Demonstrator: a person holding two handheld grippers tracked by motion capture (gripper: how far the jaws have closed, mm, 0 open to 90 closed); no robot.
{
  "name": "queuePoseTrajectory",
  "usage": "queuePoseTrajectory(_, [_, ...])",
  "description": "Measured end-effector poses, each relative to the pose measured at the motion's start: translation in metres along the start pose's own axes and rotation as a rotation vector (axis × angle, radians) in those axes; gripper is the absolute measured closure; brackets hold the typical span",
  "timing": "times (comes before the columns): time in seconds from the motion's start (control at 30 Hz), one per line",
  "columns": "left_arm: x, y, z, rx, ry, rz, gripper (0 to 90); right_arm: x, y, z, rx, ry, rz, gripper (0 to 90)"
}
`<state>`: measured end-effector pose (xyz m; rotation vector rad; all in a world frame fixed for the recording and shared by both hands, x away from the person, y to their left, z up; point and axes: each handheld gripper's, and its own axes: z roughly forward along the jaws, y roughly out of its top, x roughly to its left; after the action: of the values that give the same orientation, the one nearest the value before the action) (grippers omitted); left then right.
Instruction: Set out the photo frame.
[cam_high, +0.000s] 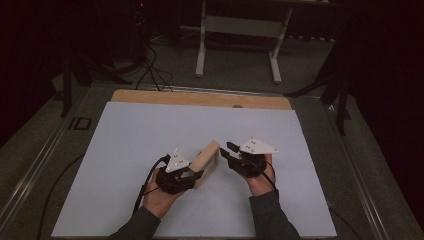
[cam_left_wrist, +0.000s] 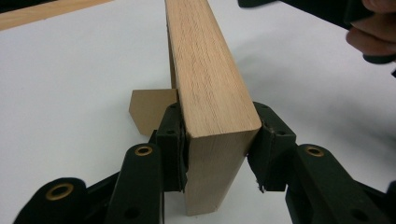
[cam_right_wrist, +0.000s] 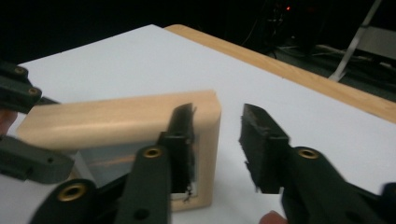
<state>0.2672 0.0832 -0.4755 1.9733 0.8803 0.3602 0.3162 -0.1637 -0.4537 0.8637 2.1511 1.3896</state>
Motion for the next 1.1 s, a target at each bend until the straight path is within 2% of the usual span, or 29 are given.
queuePoseTrajectory(0.07, [-0.003, 0.0, 0.001, -0.003, -0.013, 0.015, 60.6, 0.0, 0.0, -0.001, -0.005, -0.004, -0.002, 70.2])
queuePoseTrajectory(0.1, [-0.006, -0.001, 0.001, -0.004, -0.02, 0.041, 60.6, 0.0, 0.001, -0.002, -0.016, -0.013, -0.008, 75.3])
queuePoseTrajectory(0.17, [-0.008, -0.001, 0.002, -0.004, -0.023, 0.052, 60.6, 0.0, 0.002, -0.003, -0.022, -0.019, -0.011, 80.1])
queuePoseTrajectory(0.2, [-0.013, -0.001, 0.002, -0.001, -0.032, 0.08, 60.6, 0.001, 0.002, -0.004, -0.022, -0.021, -0.011, 81.8])
queuePoseTrajectory(0.27, [-0.016, -0.001, 0.003, -0.001, -0.046, 0.103, 60.6, 0.0, 0.002, -0.004, -0.021, -0.021, -0.016, 85.8])
queuePoseTrajectory(0.37, [-0.017, -0.001, 0.003, -0.001, -0.054, 0.114, 60.5, 0.001, 0.002, -0.005, -0.021, -0.02, -0.017, 87.1])
queuePoseTrajectory(0.4, [-0.021, -0.001, 0.003, -0.006, -0.067, 0.128, 60.6, 0.001, 0.002, -0.004, -0.019, -0.016, -0.019, 89.4])
queuePoseTrajectory(0.43, [-0.022, -0.001, 0.003, -0.001, -0.064, 0.152, 60.5, 0.001, 0.002, -0.004, -0.016, -0.015, -0.022, 89.4])
queuePoseTrajectory(0.5, [-0.025, -0.001, 0.003, 0.001, -0.06, 0.17, 60.5, 0.001, 0.001, -0.003, -0.011, -0.013, -0.022, 89.5])
queuePoseTrajectory(0.9, [-0.026, -0.001, 0.003, 0.006, -0.062, 0.202, 60.4, 0.0, -0.002, 0.004, 0.003, -0.02, -0.009, 89.6])
queuePoseTrajectory(1.1, [-0.024, -0.001, 0.003, 0.011, -0.04, 0.201, 60.1, -0.001, -0.002, 0.004, 0.006, -0.019, 0.003, 89.7])
